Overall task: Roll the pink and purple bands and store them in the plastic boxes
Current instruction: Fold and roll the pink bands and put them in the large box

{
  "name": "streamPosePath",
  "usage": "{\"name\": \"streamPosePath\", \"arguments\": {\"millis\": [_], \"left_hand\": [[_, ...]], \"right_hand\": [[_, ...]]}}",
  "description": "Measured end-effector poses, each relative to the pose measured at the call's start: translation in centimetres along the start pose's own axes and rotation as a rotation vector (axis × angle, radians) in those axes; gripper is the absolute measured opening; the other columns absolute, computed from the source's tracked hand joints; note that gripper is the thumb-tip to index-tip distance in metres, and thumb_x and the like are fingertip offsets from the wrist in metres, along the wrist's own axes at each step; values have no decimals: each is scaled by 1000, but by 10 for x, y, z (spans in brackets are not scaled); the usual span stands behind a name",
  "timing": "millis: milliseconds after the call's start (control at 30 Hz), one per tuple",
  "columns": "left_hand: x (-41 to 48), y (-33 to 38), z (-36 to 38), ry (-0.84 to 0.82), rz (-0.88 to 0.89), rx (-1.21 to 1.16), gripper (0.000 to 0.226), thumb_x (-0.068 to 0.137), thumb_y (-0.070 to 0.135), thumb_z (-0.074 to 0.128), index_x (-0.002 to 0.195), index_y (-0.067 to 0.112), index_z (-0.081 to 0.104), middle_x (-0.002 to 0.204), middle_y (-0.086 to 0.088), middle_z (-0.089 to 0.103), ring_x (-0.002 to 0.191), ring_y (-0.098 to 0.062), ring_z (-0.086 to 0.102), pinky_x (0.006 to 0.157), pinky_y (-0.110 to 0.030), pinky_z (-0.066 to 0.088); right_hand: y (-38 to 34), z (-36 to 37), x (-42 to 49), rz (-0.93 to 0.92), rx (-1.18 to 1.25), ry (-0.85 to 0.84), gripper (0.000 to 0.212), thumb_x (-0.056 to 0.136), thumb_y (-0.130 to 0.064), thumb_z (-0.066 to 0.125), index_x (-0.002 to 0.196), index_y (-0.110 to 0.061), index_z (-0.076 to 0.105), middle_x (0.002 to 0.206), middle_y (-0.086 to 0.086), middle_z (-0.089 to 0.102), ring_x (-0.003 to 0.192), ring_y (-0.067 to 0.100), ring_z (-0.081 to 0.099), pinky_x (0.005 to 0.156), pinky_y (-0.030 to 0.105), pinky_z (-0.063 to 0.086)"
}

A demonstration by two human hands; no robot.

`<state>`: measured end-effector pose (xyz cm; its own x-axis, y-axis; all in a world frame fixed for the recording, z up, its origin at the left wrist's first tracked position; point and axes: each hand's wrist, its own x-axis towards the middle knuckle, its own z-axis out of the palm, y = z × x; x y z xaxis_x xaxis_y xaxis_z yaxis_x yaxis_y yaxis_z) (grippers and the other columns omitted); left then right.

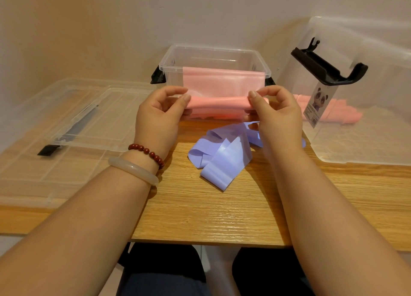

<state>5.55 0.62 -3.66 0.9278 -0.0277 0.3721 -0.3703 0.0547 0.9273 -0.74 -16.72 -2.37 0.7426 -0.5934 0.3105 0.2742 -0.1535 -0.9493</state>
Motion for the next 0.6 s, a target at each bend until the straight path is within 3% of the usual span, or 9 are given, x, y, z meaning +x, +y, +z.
{"name": "streamPosePath", "arguments": {"millis": [133, 233, 367, 600], "left_hand": [[-1, 1, 0, 23, -30, -48, 10, 93, 13, 62, 99, 17, 69, 81, 4, 70, 73, -6, 67, 75, -27, 58], [-1, 1, 1, 3, -44, -55, 18, 94, 6, 57, 106, 15, 67, 87, -2, 69, 76, -5, 68, 74, -21, 56], [0, 0, 1, 14, -20, -22, 12, 96, 10, 57, 101, 15, 66, 81, 0, 68, 74, -4, 66, 73, -22, 57], [-1, 1, 2, 16, -35, -46, 10, 95, 11, 58, 98, 15, 67, 85, 6, 69, 81, -5, 70, 72, -18, 55]], "right_hand": [[-2, 0, -1, 38, 37, -51, 4, 93, -23, 66, 89, -20, 66, 79, 2, 68, 67, 17, 66, 52, 24, 49], [-2, 0, 0, 95, 47, -67, 13, 92, -12, 62, 104, -14, 66, 84, 6, 68, 70, 15, 66, 53, 22, 50], [-1, -1, -1, 25, 1, -38, 9, 93, -14, 63, 89, -22, 65, 74, 3, 68, 70, 18, 69, 52, 23, 49], [1, -1, 0, 11, 20, -21, 14, 94, -21, 65, 80, -21, 63, 79, 0, 68, 77, 17, 72, 56, 25, 52]]}}
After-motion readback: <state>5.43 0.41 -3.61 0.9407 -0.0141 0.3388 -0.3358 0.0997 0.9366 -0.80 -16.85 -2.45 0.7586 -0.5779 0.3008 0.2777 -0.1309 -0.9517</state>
